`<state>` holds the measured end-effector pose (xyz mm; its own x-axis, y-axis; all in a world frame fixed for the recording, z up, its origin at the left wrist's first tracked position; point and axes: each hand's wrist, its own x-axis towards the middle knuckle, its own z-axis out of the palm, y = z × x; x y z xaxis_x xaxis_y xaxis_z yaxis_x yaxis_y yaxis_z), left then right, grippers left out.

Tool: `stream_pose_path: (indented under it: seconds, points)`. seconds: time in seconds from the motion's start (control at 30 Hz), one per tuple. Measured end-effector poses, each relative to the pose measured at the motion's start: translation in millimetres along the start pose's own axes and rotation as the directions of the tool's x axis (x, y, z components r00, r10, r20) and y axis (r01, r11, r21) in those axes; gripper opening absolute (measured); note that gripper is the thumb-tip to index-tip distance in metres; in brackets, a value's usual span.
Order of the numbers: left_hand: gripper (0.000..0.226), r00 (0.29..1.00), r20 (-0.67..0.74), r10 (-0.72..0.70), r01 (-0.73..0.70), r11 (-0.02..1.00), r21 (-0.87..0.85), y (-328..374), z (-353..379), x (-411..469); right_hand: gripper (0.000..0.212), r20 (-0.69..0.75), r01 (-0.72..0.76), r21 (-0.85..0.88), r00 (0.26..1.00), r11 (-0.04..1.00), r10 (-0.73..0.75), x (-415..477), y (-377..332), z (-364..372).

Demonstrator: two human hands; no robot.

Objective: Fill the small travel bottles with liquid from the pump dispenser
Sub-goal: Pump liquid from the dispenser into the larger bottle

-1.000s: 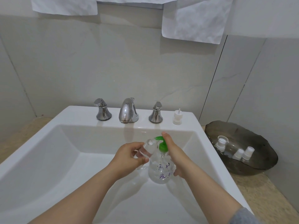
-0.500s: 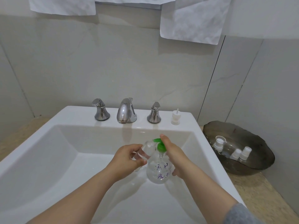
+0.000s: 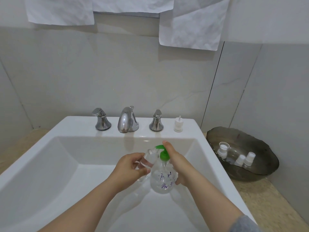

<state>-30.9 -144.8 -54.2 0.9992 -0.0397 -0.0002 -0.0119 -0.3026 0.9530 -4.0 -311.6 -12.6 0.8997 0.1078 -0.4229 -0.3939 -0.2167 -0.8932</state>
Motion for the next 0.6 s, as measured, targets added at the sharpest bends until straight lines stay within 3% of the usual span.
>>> stream_pose_path:
  seconds: [0.2,0.6]
  points:
    - [0.029,1.0,-0.011,0.017,-0.017,1.0,0.001,-1.9,-1.0,1.5,0.044,-0.003,-0.011,-0.024,1.0,1.0,0.011,5.8,1.7,2.1]
    - [0.028,0.999,-0.006,0.031,-0.031,0.999,0.038,-4.5,1.7,0.7,0.039,-0.024,-0.016,-0.001,1.0,1.0,0.016,3.0,0.9,2.8]
